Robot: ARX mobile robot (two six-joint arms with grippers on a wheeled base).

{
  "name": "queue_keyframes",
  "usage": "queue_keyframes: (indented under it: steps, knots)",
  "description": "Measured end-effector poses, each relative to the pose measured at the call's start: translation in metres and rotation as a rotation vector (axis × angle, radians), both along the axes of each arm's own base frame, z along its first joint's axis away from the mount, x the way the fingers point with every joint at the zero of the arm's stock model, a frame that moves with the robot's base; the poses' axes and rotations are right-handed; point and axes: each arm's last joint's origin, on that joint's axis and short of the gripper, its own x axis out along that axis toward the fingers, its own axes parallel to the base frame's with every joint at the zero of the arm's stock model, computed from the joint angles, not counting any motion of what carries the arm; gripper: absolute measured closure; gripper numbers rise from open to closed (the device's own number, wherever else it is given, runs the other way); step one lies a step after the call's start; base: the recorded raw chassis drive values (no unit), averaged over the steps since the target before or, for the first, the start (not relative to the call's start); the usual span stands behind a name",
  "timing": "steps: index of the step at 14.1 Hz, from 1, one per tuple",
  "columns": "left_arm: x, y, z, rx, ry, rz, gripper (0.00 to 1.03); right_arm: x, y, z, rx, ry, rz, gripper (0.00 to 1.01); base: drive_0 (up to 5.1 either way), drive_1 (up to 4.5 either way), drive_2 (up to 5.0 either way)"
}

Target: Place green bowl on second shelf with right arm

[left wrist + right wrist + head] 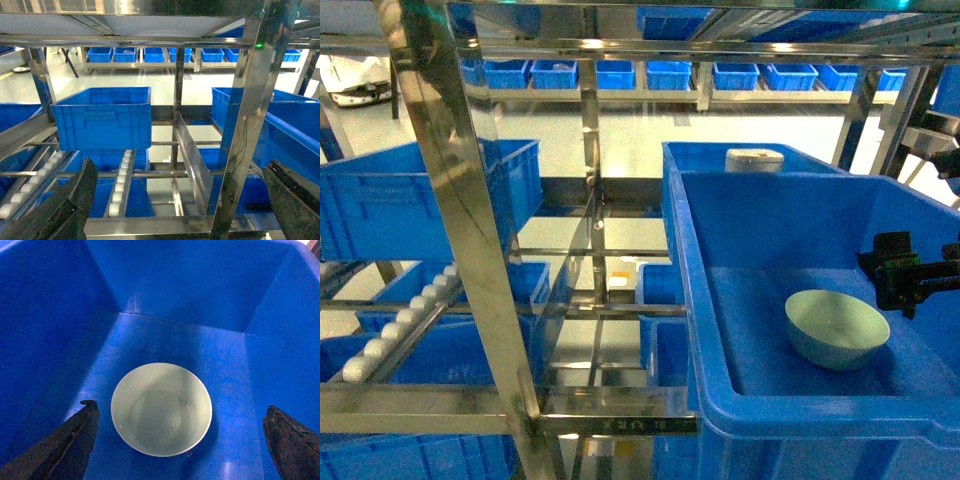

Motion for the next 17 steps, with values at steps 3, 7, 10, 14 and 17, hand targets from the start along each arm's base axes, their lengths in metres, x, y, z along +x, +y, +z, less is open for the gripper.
queue_keyframes:
  steps: [3,7,10,14,17]
  knots:
    - [0.000,0.000,0.000,0.000,0.000,0.000,0.05,-0.028,0.000,0.016,-0.019,-0.073,-0.027,0.03,0.0,0.00,0.0]
    - [0.000,0.000,0.000,0.000,0.000,0.000,0.05,-0.093,0.001,0.049,-0.035,-0.158,-0.060,0.03,0.0,0.00,0.0]
    - [0.000,0.000,0.000,0.000,0.000,0.000,0.05,-0.159,0.002,0.076,-0.029,-0.178,-0.066,0.03,0.0,0.00,0.0]
    - [0.000,0.000,0.000,0.000,0.000,0.000,0.05,-0.227,0.013,0.107,-0.011,-0.243,-0.034,0.03,0.0,0.00,0.0]
    - [0.000,0.000,0.000,0.000,0.000,0.000,0.05,-0.239,0.013,0.112,0.015,-0.264,-0.035,0.03,0.0,0.00,0.0]
